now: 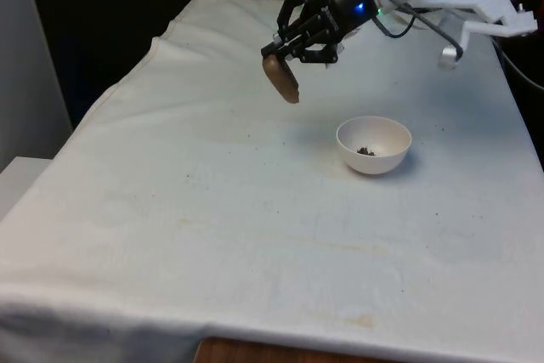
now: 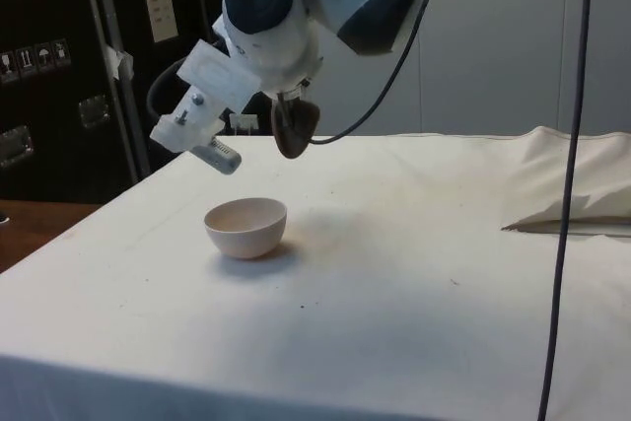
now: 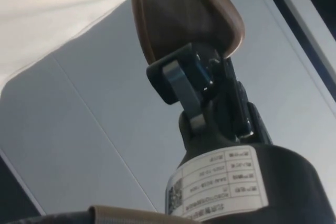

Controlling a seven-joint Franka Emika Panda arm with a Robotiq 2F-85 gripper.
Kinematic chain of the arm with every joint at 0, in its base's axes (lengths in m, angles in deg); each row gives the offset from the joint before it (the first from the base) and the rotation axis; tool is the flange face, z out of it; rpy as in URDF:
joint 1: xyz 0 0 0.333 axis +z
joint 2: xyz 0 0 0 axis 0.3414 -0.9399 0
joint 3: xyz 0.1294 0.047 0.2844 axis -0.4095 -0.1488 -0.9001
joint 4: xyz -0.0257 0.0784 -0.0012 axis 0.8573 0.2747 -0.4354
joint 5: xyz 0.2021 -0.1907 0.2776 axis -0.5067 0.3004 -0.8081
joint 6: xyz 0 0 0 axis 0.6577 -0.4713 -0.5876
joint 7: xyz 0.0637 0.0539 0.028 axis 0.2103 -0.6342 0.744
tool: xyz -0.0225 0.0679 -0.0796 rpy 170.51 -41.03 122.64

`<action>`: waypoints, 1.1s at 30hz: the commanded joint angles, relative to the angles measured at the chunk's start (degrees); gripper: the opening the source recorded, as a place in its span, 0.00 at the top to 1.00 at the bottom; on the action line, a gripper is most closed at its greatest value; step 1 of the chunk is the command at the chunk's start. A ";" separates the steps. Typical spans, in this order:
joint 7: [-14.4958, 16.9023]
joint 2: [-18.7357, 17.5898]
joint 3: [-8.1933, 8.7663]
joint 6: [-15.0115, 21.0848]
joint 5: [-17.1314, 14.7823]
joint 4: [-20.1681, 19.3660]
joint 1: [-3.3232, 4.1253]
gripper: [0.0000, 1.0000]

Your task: Pour the coffee beans from the cup into the bowl.

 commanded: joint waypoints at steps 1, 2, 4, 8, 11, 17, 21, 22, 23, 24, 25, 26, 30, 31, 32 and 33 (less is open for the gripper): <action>0.06 0.06 0.29 0.40 -0.17 0.00 0.00 1.00; 0.63 0.46 0.57 2.18 -0.74 -0.34 -0.57 1.00; 0.69 0.40 1.38 3.21 -1.09 -0.34 -0.52 1.00; 0.80 0.40 2.41 4.53 -1.55 -0.34 -0.52 1.00; 0.92 0.34 2.86 5.21 -1.83 -0.34 -0.57 1.00; 1.15 0.29 4.58 7.56 -2.69 -0.40 -0.57 1.00; 1.32 0.29 5.39 8.77 -3.55 -0.34 -0.46 1.00; 1.32 0.23 5.56 9.05 -3.78 -0.34 -0.46 1.00; 1.32 0.23 5.67 9.34 -4.01 -0.34 -0.46 1.00; 1.32 0.23 5.79 9.63 -4.24 -0.34 -0.46 1.00; 1.32 0.23 5.90 9.85 -4.47 -0.34 -0.52 1.00; 1.32 0.23 6.02 10.14 -4.64 -0.34 -0.52 1.00; 1.26 0.17 6.47 11.23 -5.67 -0.29 -0.46 1.00; 1.26 0.17 6.59 11.52 -5.90 -0.34 -0.52 1.00; 1.26 0.17 6.70 11.80 -6.19 -0.34 -0.52 1.00; 1.26 0.17 6.82 12.09 -6.42 -0.34 -0.46 1.00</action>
